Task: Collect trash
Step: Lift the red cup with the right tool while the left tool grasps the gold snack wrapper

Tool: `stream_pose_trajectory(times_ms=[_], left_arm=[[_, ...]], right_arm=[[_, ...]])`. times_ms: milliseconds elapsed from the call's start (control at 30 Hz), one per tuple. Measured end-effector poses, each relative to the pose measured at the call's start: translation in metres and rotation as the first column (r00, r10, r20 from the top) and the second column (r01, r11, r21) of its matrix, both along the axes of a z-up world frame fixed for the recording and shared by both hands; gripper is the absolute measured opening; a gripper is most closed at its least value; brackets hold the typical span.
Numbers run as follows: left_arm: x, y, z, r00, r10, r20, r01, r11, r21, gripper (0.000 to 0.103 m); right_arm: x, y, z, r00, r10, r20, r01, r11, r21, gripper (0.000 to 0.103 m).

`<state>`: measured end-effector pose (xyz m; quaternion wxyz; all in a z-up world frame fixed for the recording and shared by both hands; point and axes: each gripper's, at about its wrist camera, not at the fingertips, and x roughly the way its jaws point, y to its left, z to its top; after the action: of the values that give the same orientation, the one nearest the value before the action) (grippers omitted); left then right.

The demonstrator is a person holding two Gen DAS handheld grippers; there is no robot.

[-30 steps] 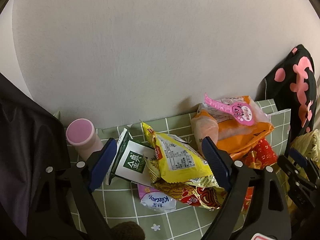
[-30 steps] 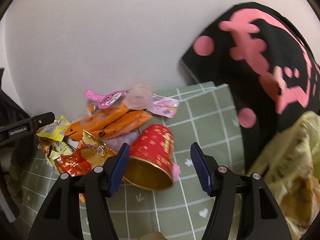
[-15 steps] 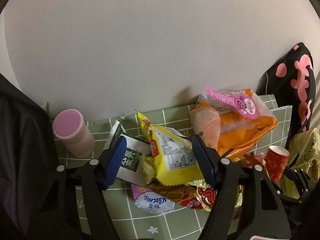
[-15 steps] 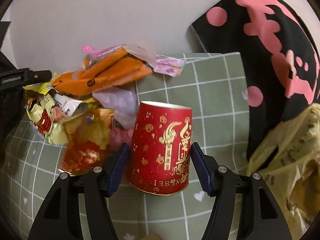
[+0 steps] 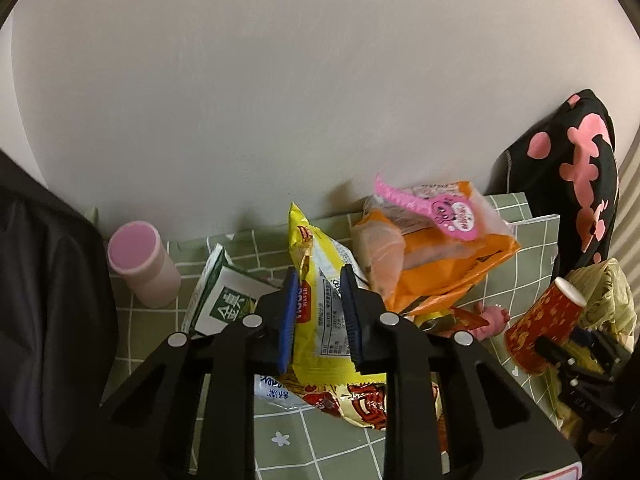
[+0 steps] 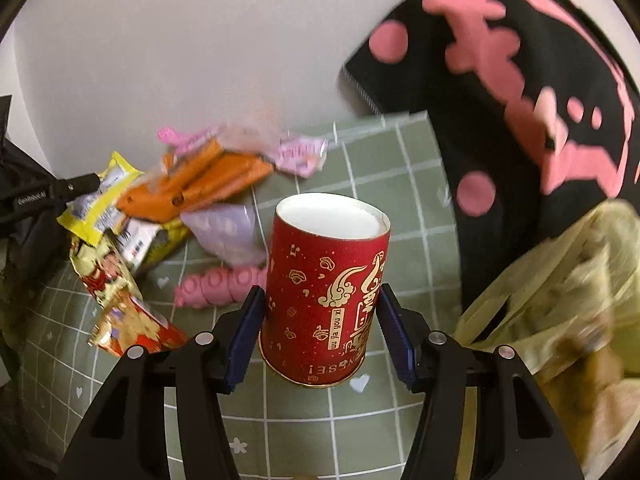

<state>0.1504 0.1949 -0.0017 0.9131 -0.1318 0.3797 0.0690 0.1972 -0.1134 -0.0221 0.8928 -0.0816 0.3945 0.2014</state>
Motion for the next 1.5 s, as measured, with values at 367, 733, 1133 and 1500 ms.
stream_pose_trajectory(times_ms=[367, 733, 1133, 1500], left_arm=[[0.0, -0.012, 0.036, 0.993, -0.071, 0.098, 0.071, 0.997, -0.003, 0.017], [0.008, -0.031, 0.061, 0.964, -0.183, 0.193, 0.196, 0.979, -0.052, 0.017], [0.016, -0.079, 0.087, 0.884, -0.355, 0.303, 0.399, 0.912, -0.095, 0.017], [0.013, -0.029, 0.06, 0.923, -0.306, 0.232, 0.331, 0.94, -0.08, 0.042]], right_arm=[[-0.01, 0.02, 0.02, 0.999, 0.002, 0.047, -0.002, 1.0, 0.003, 0.054], [-0.033, 0.006, 0.044, 0.99, -0.086, 0.115, 0.083, 0.996, 0.034, 0.054], [-0.051, -0.031, 0.087, 0.951, -0.209, 0.226, 0.198, 0.977, 0.073, 0.054], [-0.062, -0.062, 0.081, 0.94, -0.281, 0.192, 0.265, 0.958, 0.107, 0.054]])
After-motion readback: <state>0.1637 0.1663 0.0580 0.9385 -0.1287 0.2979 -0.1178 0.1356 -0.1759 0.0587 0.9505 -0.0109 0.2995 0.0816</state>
